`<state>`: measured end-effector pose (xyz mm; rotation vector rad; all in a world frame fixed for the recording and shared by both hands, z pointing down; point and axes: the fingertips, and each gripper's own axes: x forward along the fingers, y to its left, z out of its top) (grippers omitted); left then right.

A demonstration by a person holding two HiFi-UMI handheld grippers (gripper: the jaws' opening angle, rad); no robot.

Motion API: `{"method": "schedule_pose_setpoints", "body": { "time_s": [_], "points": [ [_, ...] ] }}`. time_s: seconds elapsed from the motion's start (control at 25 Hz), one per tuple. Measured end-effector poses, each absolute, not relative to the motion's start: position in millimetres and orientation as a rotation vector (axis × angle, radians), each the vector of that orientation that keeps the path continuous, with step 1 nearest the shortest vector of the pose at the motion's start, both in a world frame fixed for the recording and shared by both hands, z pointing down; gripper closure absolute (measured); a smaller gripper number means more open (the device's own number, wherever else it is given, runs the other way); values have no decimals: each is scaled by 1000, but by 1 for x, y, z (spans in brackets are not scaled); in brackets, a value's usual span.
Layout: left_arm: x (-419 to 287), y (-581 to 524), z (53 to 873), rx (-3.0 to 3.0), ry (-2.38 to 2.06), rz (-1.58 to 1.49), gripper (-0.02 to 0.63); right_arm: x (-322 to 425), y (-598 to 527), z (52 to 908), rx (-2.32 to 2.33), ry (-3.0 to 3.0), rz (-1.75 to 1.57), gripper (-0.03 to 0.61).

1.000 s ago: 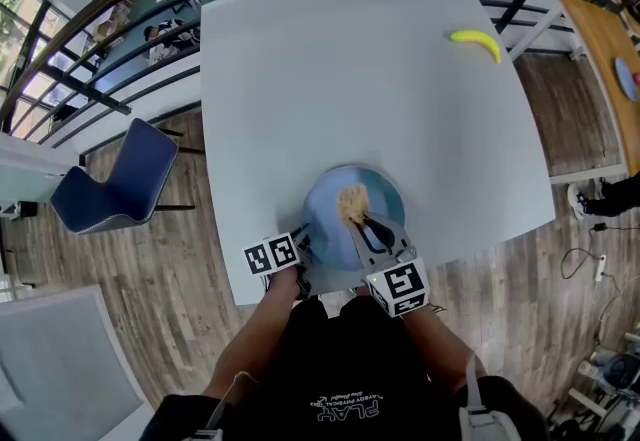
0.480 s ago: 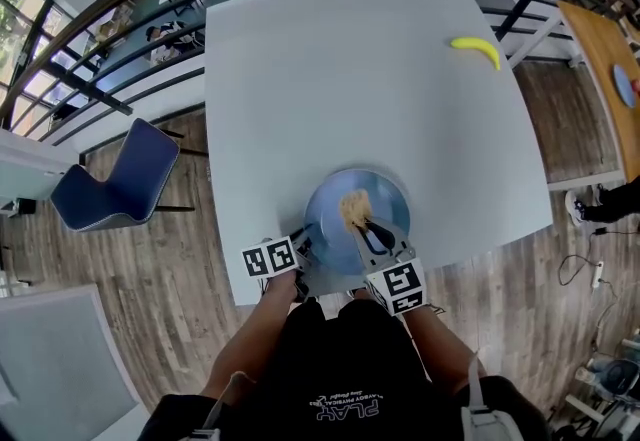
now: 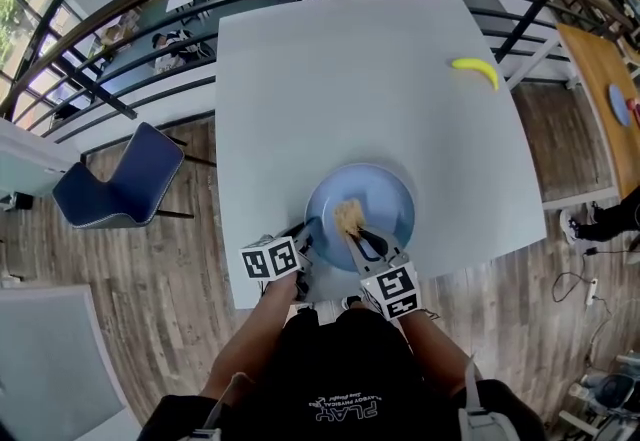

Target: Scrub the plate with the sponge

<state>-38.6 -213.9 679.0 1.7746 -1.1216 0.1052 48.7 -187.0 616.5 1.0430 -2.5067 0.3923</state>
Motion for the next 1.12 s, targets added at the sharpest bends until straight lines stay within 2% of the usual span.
{"method": "schedule_pose_setpoints", "body": {
  "time_s": [1.12],
  "points": [
    [-63, -238, 560, 2051, -1204, -4, 577, -20, -206, 561, 901, -2503, 207, 515]
  ]
}}
